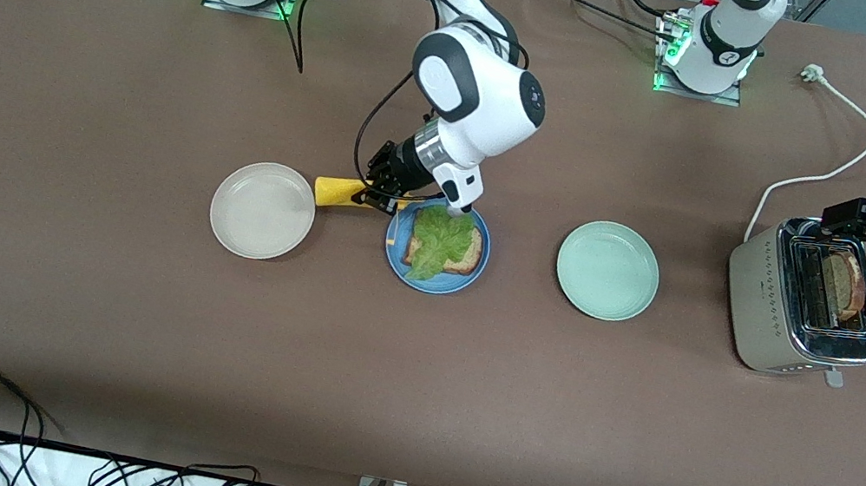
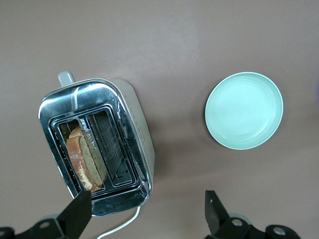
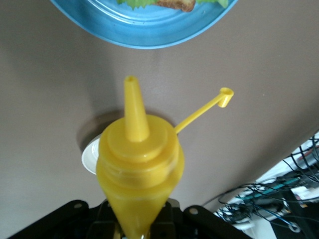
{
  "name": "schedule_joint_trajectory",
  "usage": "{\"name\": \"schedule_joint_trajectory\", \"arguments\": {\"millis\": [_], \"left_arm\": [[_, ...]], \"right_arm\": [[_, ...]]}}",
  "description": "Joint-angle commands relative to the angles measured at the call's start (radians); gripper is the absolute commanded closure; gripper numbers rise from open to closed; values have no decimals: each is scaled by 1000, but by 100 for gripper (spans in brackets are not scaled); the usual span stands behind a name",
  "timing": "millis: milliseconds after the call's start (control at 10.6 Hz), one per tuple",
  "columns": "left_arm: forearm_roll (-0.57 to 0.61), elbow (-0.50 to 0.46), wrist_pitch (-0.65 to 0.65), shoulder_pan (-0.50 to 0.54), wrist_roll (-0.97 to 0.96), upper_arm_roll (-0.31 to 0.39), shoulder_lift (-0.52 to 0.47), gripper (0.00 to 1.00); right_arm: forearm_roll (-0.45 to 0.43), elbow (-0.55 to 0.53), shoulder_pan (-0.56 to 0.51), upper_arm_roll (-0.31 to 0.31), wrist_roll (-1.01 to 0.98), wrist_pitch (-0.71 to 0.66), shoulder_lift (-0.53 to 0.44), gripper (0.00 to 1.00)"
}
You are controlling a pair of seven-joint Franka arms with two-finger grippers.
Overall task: Make sandwich in blue plate with both arms
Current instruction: 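Carry the yellow bottle with the right gripper over the blue plate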
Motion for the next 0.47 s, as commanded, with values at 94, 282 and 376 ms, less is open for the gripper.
{"name": "schedule_joint_trajectory", "arguments": {"millis": [94, 282, 376], "left_arm": [[-9, 1, -11, 1, 10, 0, -12, 0], [-9, 1, -11, 1, 10, 0, -12, 0], [-9, 1, -11, 1, 10, 0, -12, 0]], "right_arm": [[-140, 6, 44, -15, 53, -48, 87, 88], [-209, 7, 82, -16, 102, -77, 117, 88], [-255, 9, 108, -18, 137, -103, 133, 88]]}}
